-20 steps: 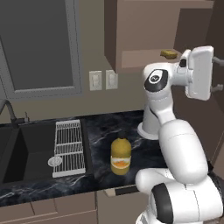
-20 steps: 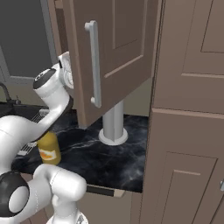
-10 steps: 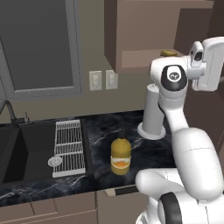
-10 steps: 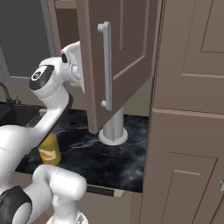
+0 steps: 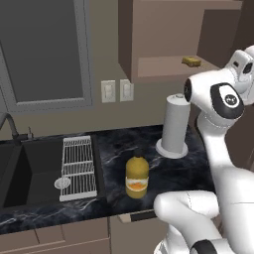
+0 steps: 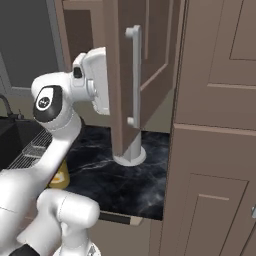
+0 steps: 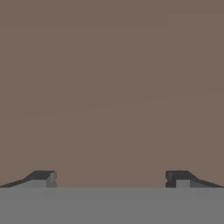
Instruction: Open the cabinet. Pick the sponge and place it next to the sink. Then close the cabinet.
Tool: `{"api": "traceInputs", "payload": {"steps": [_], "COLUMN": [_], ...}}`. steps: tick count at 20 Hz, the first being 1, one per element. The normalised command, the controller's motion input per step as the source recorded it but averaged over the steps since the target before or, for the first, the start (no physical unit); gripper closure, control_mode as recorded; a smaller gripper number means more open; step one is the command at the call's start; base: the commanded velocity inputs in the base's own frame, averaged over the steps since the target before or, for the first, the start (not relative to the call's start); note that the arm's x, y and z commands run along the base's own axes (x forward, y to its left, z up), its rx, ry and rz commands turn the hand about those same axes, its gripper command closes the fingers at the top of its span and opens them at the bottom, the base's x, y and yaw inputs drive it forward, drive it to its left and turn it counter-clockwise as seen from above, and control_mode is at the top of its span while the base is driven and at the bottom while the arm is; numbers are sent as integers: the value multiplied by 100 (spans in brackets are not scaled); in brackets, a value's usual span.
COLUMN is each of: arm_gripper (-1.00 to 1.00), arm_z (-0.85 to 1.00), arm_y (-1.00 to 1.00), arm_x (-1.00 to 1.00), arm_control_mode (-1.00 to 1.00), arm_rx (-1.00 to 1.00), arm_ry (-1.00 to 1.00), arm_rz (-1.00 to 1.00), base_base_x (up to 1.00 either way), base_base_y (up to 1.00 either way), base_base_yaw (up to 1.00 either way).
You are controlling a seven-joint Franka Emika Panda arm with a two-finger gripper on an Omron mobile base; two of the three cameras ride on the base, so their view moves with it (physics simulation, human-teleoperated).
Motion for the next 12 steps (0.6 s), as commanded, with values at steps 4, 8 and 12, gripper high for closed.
{"api": "traceInputs", "payload": {"steps": [4,8,12], "arm_gripper": [-100,-100,-100], "arm_z": [-15,-3,0], "arm_y": [-60,1,54], "arm_x": [0,0,0], "arm_control_mode": [-100,-100,-100], "arm_rx": [0,3,12], "arm_ry": [0,0,0], "arm_rz": [3,2,1], "base_base_x": [0,0,0], "base_base_y": [0,0,0], "base_base_yaw": [0,0,0]}}
